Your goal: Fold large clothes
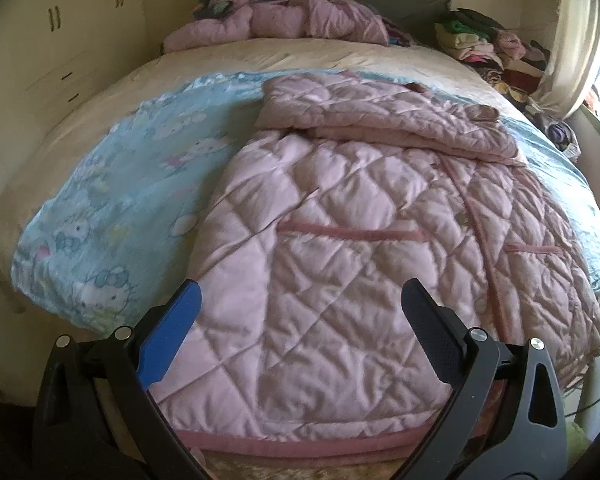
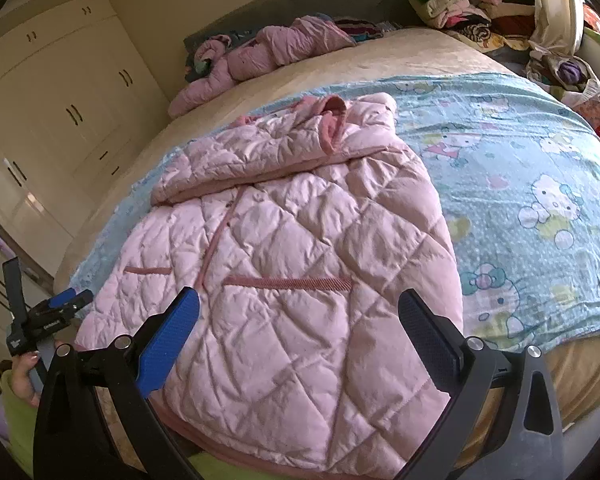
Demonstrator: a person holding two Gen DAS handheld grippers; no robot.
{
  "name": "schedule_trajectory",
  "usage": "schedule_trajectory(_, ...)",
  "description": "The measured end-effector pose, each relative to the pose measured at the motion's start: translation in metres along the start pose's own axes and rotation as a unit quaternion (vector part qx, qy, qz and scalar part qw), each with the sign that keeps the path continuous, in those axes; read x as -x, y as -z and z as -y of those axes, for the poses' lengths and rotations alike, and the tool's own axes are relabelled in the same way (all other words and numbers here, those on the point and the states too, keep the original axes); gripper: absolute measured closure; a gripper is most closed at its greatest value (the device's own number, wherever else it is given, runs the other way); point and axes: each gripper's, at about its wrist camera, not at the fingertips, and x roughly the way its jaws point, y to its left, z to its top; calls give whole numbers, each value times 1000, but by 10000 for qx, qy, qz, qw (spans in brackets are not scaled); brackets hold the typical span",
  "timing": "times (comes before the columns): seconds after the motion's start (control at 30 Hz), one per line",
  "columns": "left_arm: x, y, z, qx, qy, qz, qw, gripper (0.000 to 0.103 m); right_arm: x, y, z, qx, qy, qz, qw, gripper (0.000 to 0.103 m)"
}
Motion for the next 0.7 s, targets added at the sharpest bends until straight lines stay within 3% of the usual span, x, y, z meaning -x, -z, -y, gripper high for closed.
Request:
schedule_trajectory(0.33,-12,19,-58,399,-358,-374,9979,9,-6,13,9,-12,97,-222,9997,4)
schedule_trajectory(0.57,-29,44,-93,874,-171,-739,9933,9,-6,17,13,-23,136,-331,9994,4)
schedule_trajectory(0.7,-32,55,-101,1040,192,-806,9911,9,-6,19,16,-51,196,-391,9990,4)
